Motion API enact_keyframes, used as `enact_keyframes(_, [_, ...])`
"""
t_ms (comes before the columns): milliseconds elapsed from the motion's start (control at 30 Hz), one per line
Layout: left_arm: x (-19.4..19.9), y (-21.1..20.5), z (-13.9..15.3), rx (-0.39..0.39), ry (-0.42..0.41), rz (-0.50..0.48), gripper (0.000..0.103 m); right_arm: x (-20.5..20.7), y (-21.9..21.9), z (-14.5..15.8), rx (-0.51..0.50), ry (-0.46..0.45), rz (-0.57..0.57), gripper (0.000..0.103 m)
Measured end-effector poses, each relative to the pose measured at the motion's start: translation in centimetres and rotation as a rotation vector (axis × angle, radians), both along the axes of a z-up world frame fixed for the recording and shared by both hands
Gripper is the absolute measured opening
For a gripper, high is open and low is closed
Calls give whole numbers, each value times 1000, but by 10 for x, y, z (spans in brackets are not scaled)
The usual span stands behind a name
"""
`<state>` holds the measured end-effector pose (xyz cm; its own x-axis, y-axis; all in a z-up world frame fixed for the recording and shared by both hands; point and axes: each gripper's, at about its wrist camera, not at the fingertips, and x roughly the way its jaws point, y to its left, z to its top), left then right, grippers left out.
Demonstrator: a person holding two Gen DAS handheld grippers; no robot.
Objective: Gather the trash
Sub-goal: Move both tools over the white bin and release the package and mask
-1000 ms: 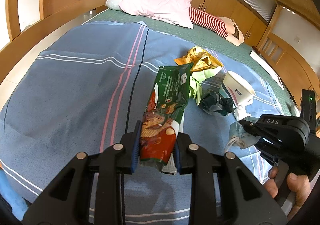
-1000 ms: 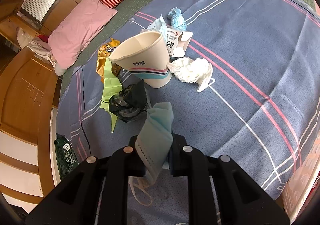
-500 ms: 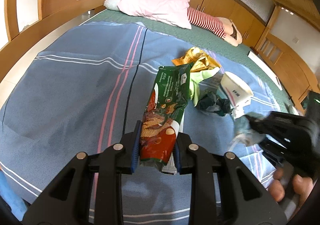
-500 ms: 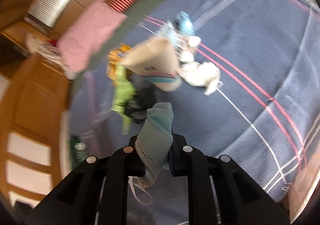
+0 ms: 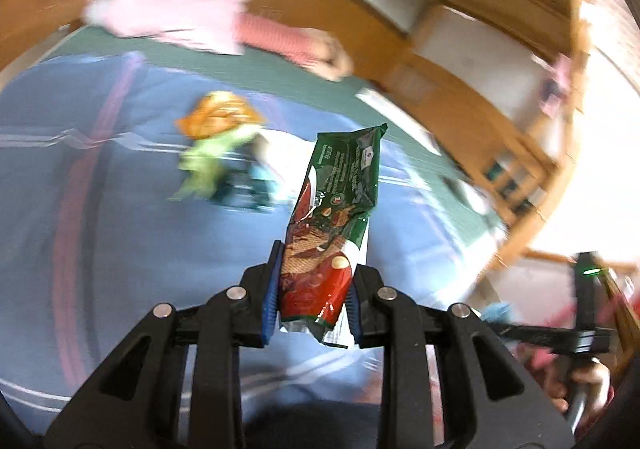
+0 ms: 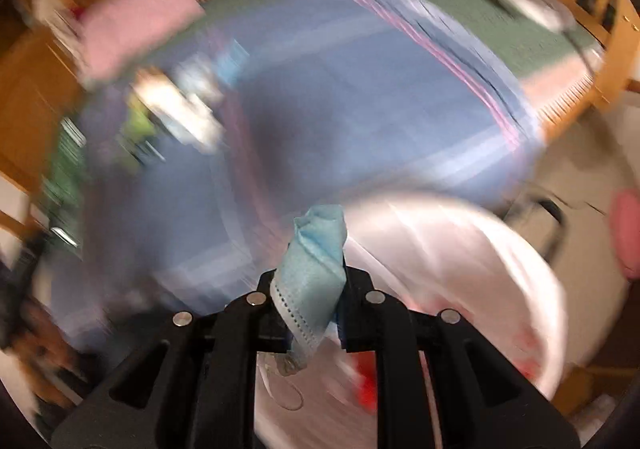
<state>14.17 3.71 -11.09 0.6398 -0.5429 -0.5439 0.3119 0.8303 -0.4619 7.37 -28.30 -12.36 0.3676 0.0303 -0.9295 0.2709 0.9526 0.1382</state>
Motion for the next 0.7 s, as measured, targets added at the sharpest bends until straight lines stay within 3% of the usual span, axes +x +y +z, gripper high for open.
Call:
enact_keyframes(67, [-8, -24, 4, 4, -12, -80, 28, -19, -17, -20, -15, 124, -9, 35])
enact_keyframes(133, [-17, -54, 4, 12, -7, -186, 28, -32, -35, -19, 0, 107, -73, 52])
enact_keyframes(200, [-31, -89, 0, 19, 13, -306, 28, -49, -68, 0, 4, -12, -250, 68])
enact_keyframes(300, [-56, -140, -12, 43, 63, -491, 31, -71, -101, 31, 23, -183, -435, 71])
enact_keyframes(333, [-66, -157, -19, 50, 83, -564, 41, -76, -108, 40, 29, -222, -471, 72])
enact_keyframes(367, [-78, -177, -27, 67, 110, -653, 59, -84, -116, 50, 28, -270, -512, 75])
enact_keyframes(433, [-91, -199, -36, 122, 127, -725, 84, -90, -122, 59, 16, -304, -544, 77])
enact_keyframes(500, [-94, -206, -37, 184, 116, -721, 87, -88, -127, 59, 12, -306, -547, 77])
enact_keyframes(600, [-70, -188, -24, 153, 129, -654, 93, -85, -133, 53, 40, -293, -556, 77])
enact_keyframes(700, [-23, -143, -2, 122, 138, -480, 96, -71, -129, 45, 71, -263, -527, 77])
